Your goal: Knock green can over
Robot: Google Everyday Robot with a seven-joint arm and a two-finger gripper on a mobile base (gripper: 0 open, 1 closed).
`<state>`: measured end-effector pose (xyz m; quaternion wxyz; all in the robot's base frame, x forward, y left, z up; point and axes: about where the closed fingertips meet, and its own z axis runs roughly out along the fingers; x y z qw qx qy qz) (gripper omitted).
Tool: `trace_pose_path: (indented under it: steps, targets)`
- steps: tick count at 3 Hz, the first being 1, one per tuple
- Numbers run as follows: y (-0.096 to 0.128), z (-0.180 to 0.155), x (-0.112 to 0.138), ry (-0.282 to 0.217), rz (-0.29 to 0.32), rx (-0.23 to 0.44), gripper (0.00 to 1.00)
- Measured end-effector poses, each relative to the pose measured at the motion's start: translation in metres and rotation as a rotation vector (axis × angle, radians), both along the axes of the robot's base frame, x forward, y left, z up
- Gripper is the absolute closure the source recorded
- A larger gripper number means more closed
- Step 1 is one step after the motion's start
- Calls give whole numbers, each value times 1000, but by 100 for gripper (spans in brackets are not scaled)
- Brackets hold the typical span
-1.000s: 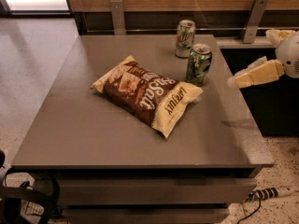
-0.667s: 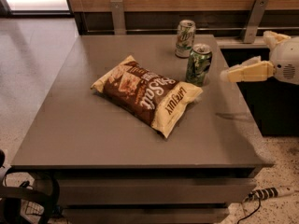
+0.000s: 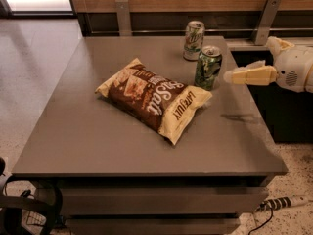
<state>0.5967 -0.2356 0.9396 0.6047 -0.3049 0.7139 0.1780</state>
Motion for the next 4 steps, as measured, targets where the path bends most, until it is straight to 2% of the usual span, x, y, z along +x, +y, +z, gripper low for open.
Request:
trace_pose_path:
  steps: [1, 3, 4]
  targets:
    - [13, -17, 4, -2, 20, 38, 0]
    - [50, -63, 23, -16, 69, 154, 0]
    - [59, -58, 40, -56, 79, 167, 0]
